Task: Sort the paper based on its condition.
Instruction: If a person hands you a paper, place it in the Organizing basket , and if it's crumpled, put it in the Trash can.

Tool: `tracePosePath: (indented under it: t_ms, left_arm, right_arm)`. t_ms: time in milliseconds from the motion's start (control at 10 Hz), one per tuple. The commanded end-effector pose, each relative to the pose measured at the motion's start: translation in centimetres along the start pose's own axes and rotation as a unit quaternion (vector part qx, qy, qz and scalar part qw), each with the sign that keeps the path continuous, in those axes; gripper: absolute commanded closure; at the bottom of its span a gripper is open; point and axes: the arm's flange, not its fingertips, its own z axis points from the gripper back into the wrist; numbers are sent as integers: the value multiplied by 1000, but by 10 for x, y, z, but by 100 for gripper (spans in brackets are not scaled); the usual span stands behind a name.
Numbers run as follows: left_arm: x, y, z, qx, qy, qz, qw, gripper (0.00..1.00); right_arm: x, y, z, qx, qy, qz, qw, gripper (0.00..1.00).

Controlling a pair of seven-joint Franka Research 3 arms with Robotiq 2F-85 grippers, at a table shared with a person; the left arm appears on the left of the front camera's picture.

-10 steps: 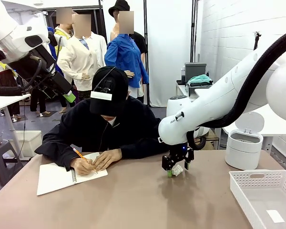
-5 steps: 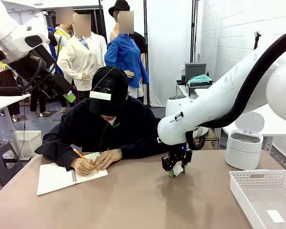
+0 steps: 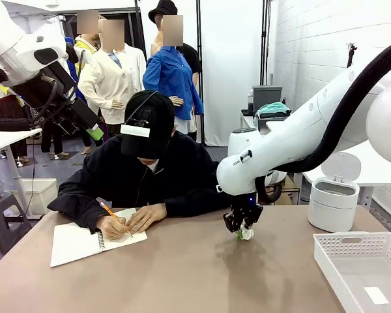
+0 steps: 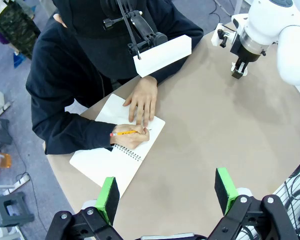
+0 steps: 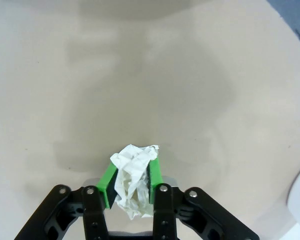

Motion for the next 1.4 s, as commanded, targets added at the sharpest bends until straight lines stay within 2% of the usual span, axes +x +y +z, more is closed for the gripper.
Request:
tracePosePath:
  t_ms: [0,500,800,1100,1300]
  left_arm:
    - [0,1,1,5,0,-2,1000,0]
    - [0,1,1,5,0,-2,1000,0]
    - [0,1,1,5,0,-2,1000,0]
    - [0,1,1,5,0,-2,1000,0]
    - [0,1,1,5,0,-2,1000,0]
  right_arm:
    - [-6,-7,6,12,20,-40,999,100]
    - [-31,-27,93,23,72,-54,996,100]
    - [-29,-80,166,18,18,-88,996,100]
    - [-31,-145,193,-10,-9,-111,994,100]
    - [-29,-186,204,-19,-44,-141,989,100]
